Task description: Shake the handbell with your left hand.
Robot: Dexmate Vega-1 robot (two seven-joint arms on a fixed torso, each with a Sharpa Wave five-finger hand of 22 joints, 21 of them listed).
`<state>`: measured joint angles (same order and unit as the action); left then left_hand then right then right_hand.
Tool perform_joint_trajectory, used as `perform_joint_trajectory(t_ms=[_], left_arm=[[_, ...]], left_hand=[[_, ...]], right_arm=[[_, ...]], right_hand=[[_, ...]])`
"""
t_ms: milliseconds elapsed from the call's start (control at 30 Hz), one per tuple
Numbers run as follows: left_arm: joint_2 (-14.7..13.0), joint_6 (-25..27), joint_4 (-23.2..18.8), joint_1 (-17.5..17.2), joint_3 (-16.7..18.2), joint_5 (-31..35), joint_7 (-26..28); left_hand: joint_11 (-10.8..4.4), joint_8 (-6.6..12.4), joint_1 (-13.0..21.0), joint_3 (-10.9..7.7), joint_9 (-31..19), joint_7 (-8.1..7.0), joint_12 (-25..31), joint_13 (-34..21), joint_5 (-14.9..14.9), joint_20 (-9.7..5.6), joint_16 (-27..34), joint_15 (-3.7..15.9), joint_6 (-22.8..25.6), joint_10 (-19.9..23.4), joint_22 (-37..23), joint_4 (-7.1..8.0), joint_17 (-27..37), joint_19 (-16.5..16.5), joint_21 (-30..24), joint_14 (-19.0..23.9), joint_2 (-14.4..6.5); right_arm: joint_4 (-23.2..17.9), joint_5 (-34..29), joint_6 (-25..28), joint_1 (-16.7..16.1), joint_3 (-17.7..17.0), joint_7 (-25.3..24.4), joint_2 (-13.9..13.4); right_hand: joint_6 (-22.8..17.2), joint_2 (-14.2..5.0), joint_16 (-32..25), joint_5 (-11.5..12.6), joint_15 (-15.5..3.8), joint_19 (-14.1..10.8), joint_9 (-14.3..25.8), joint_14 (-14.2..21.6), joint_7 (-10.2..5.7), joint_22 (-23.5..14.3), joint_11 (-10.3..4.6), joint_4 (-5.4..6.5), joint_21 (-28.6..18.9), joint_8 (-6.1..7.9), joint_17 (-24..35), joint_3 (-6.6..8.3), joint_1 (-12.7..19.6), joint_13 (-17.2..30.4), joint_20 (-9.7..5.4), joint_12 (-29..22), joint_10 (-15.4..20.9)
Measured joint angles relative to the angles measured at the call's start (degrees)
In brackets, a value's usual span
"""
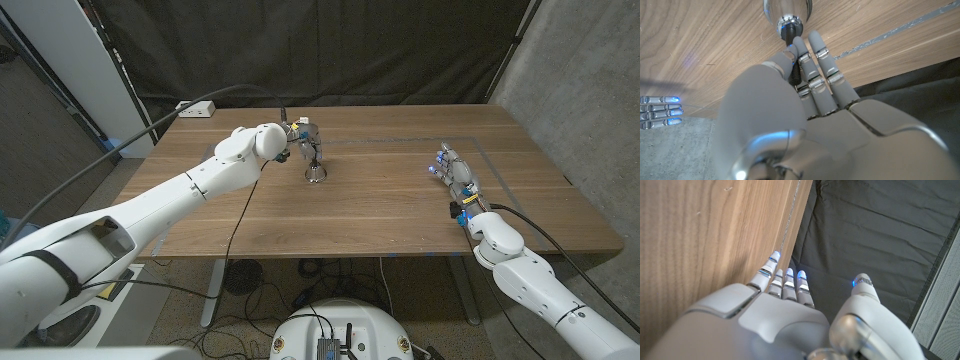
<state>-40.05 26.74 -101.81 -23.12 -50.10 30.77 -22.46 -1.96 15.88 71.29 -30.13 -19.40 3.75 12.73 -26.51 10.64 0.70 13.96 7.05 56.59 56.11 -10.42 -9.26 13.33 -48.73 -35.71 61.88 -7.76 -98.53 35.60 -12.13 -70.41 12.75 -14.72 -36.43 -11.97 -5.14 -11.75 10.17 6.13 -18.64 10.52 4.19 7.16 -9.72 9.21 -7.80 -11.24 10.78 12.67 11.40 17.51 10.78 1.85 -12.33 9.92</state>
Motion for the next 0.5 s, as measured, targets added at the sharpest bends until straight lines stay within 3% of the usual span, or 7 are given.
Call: perform_joint_trajectory(t_ms=[100,300,500], left_arm=[[0.02,0.00,0.11,0.08,-0.16,0.13,-0.28],[0.11,0.00,0.32,0.12,-0.35,0.33,-0.60],[0.15,0.00,0.37,0.05,-0.34,0.30,-0.64]], left_hand=[[0.00,0.00,0.16,0.00,0.00,0.00,-0.23,-2.84,0.00,-0.09,0.01,-0.17,-0.01,0.00,0.00,0.00,0.02,0.09,0.00,-0.19,0.16],[0.00,-0.21,0.28,0.01,0.00,-0.30,-0.44,-3.31,-0.01,-0.04,0.02,0.13,-0.31,0.00,0.00,0.00,-0.02,0.57,0.00,-0.51,0.28],[-0.45,-1.55,-0.09,-0.09,0.27,-0.59,-1.15,-3.88,-0.01,0.48,-0.98,-0.80,-2.12,-0.45,0.00,0.29,-0.03,2.32,0.00,-2.89,-0.09]], right_arm=[[0.17,0.03,-0.09,0.10,0.07,0.07,0.06],[0.34,0.07,-0.27,0.17,0.14,0.12,0.11],[0.37,0.09,-0.35,0.17,0.16,0.13,0.12]], right_hand=[[0.00,0.00,0.00,0.00,0.00,0.00,0.00,0.00,0.00,0.00,0.00,0.00,0.00,0.00,0.00,0.00,0.00,0.00,0.00,0.00,0.00],[0.00,0.00,0.00,0.00,0.00,0.00,0.00,0.00,0.00,0.00,0.00,0.00,0.00,0.00,0.00,0.00,0.00,0.00,0.00,0.00,0.00],[0.00,0.00,0.00,0.00,0.00,-0.21,0.00,0.00,0.00,0.00,0.00,0.00,0.00,0.00,-0.01,0.00,0.00,0.00,0.21,0.00,0.00]])
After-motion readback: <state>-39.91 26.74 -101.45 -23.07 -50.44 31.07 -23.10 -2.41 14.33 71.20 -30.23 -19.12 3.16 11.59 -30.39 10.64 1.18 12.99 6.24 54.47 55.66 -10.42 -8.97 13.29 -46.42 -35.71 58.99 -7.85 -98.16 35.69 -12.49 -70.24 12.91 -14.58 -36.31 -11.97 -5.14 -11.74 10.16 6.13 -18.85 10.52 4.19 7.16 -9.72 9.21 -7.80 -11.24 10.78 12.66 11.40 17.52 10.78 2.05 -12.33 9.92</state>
